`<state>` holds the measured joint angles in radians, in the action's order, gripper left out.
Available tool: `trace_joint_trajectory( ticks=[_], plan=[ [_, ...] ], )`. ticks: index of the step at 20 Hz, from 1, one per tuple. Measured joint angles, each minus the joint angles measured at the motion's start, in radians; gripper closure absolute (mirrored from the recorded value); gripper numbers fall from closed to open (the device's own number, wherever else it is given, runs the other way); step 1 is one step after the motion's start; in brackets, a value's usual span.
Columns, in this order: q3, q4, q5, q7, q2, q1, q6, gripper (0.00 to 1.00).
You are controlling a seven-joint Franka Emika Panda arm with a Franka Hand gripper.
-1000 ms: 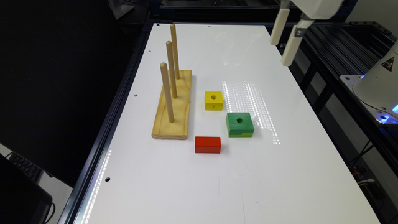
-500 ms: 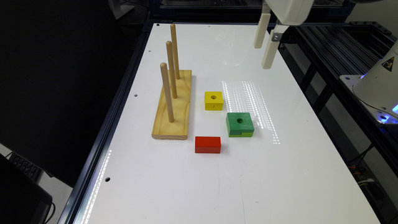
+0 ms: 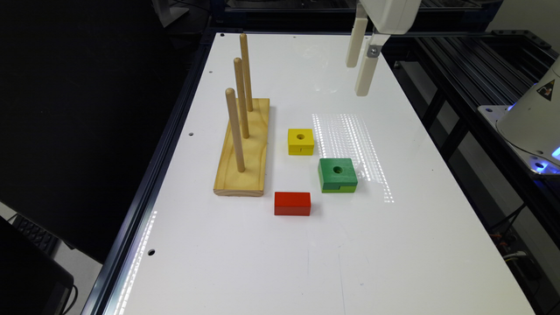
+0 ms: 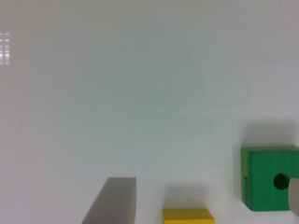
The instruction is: Pick up yellow block.
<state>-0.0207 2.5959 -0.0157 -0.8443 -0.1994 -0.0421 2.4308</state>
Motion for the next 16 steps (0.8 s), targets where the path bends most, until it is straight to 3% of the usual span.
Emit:
trace_joint_trajectory(
  ticks=[16],
  plan=[
    [0.001, -0.083, 0.0056, 0.017, 0.082, 0.030, 0.000, 0.00]
  ],
)
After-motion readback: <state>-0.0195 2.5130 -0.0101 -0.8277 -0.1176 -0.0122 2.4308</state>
